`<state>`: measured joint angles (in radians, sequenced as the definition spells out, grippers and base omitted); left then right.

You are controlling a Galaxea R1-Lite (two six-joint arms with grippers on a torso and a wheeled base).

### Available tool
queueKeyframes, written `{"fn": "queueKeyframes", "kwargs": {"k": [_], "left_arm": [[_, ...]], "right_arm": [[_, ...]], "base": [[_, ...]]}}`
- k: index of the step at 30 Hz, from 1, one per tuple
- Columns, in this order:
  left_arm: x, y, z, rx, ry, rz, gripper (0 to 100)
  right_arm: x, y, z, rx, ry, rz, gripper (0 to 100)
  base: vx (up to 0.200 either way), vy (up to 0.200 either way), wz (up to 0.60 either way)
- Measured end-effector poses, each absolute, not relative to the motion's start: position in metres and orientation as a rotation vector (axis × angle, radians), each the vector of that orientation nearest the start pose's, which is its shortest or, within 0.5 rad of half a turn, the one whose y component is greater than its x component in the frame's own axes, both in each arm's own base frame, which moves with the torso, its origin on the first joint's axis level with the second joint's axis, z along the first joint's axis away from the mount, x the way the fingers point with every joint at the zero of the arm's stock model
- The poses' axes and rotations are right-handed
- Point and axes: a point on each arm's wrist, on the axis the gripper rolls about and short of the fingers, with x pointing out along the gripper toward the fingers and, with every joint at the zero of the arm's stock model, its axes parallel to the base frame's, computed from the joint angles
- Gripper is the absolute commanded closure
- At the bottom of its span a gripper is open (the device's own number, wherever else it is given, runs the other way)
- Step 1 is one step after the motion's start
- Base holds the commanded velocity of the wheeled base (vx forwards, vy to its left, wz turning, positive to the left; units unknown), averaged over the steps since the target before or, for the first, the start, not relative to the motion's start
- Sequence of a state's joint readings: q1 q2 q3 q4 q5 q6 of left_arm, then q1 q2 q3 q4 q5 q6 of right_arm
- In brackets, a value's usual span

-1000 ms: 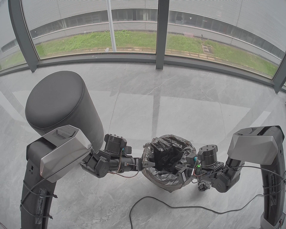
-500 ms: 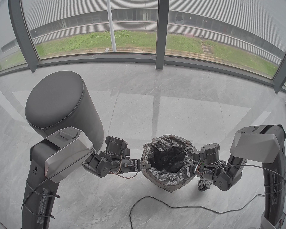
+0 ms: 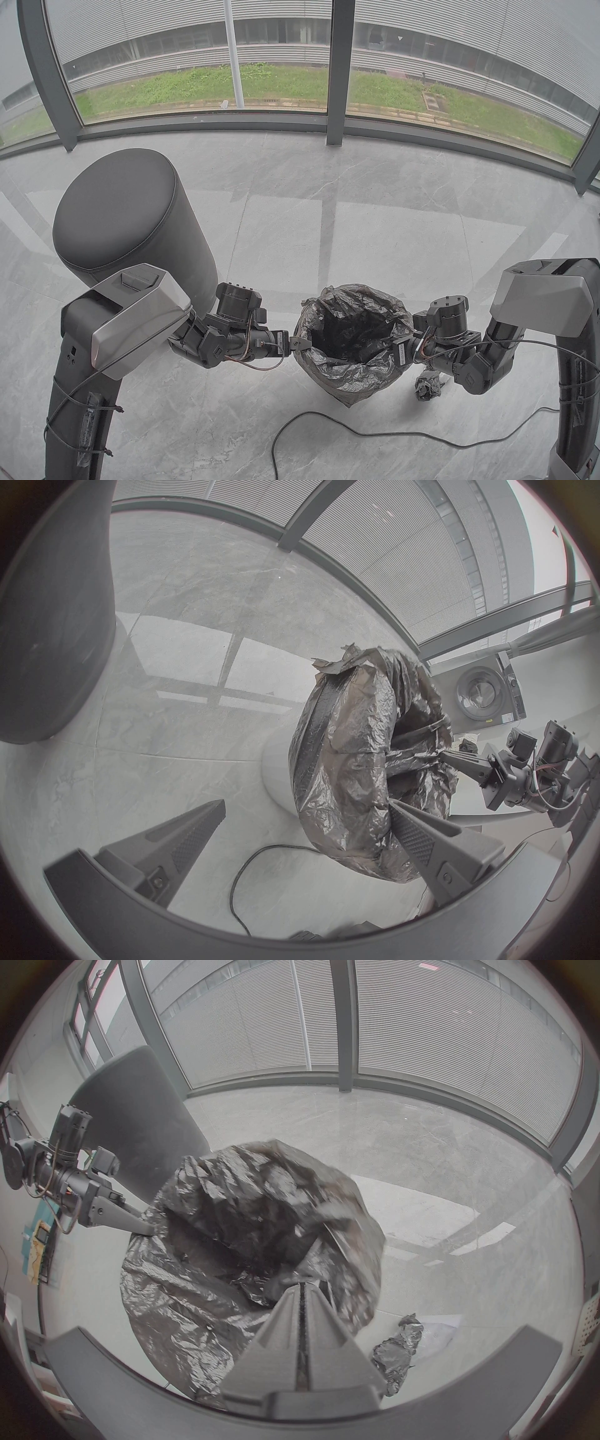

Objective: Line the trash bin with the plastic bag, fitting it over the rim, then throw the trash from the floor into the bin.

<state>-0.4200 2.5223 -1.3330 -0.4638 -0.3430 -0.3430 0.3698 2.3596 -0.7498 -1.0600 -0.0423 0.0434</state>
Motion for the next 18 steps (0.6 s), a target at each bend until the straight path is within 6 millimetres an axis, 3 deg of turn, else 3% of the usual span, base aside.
{"fn": "queueKeyframes", "kwargs": {"k": [13,18], "left_arm": [[0.407,-0.22,-0.006,-0.27,0.789,-0.682,0],[0.404,-0.223,0.004,-0.272,0.765,-0.697,0]], "right_arm": [[0.321,0.157,-0.003,-0.087,0.518,0.49,100],[0.324,0.148,0.01,-0.071,0.475,0.47,100]], "base": [[0.0,0.0,0.0],[0.0,0.0,0.0]]}}
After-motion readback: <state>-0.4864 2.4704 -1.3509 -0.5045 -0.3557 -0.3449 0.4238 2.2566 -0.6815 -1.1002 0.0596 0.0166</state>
